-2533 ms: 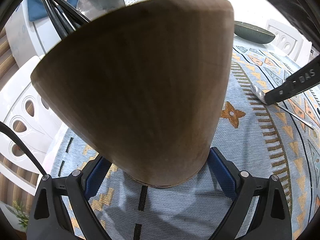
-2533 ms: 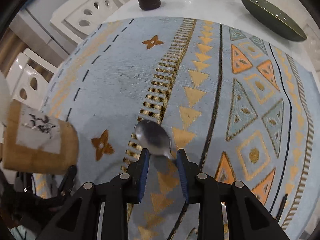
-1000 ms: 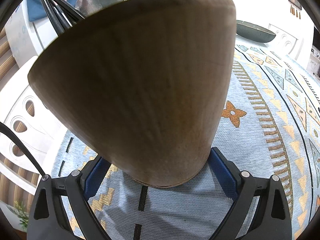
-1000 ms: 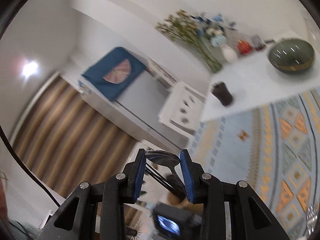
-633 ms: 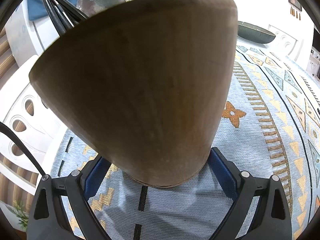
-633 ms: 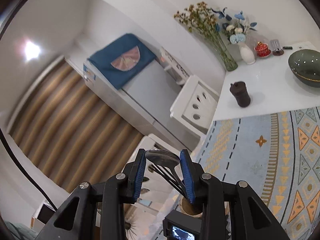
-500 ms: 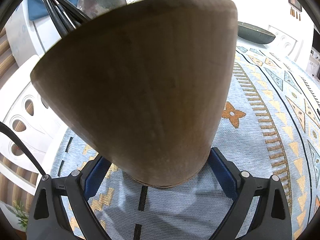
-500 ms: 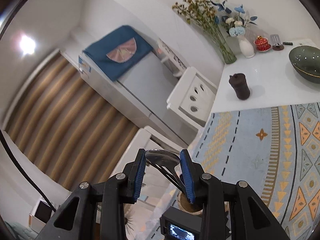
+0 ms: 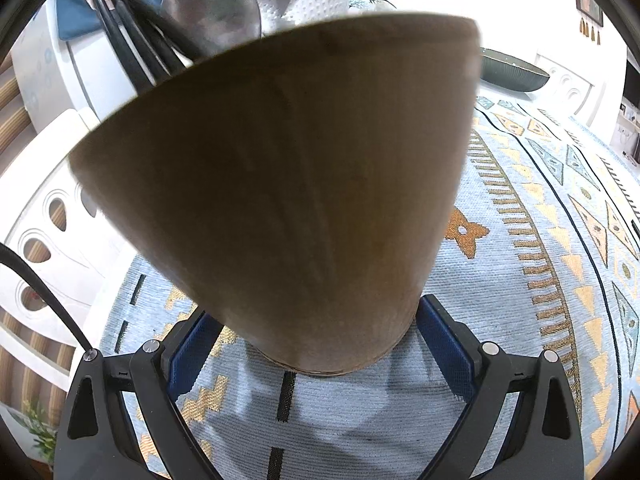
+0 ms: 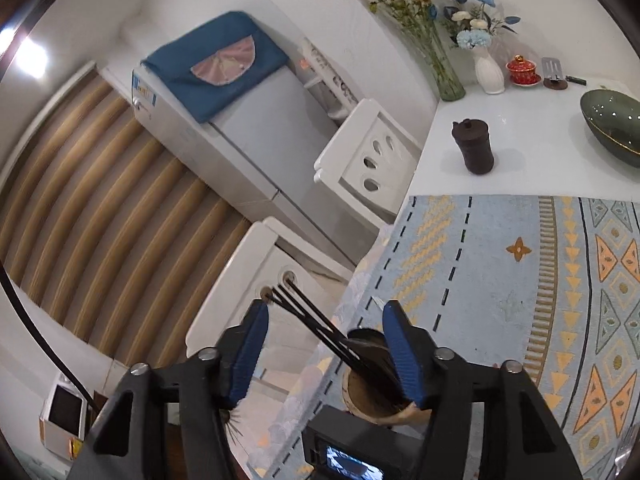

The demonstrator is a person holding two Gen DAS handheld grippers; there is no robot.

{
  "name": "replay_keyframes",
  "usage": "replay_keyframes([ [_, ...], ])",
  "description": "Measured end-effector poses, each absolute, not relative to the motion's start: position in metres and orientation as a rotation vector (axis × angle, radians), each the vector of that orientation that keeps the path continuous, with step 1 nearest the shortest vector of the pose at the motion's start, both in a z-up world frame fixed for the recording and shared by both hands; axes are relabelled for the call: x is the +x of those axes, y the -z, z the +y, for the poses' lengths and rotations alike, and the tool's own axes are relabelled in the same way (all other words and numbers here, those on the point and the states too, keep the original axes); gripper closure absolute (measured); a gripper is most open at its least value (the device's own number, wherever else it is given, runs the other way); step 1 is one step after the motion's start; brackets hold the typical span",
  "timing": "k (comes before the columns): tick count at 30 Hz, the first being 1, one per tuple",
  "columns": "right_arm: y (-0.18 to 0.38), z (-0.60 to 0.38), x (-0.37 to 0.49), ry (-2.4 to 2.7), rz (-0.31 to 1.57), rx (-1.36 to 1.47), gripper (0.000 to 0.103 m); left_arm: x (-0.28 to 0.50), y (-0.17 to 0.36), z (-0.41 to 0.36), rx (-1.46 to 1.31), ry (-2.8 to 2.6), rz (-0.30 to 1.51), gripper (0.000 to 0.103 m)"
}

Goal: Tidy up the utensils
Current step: 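Lower the small spoon into the cup and open the right gripper, then move the right gripper back to the forks on the plate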

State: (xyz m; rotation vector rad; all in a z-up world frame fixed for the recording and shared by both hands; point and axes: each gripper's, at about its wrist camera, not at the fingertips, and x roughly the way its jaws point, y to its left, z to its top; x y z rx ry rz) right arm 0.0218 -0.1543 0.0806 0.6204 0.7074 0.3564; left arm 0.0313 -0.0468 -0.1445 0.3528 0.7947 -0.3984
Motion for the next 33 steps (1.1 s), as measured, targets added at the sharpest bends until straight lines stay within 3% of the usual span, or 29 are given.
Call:
replay_keyframes([
  [11, -0.081, -0.189, -0.015, -0.272, 0.655, 0.649, 0.045, 0.034, 0.144, -0.044, 0.345, 0.402, 0.800, 0.006],
  [21, -0.084, -0.290, -0.122, 0.059, 0.627, 0.631, 0.045, 0.041, 0.143, -0.035, 0.339, 0.411, 0.816, 0.006],
  [26, -0.037, -0.341, -0.169, 0.275, 0.727, 0.725, 0.045, 0.046, 0.143, -0.037, 0.342, 0.412, 0.832, 0.007],
  [33, 0.057, -0.366, -0.204, 0.481, 0.982, 0.789, 0.065, 0.045, 0.143, -0.040, 0.351, 0.414, 0.829, 0.007],
])
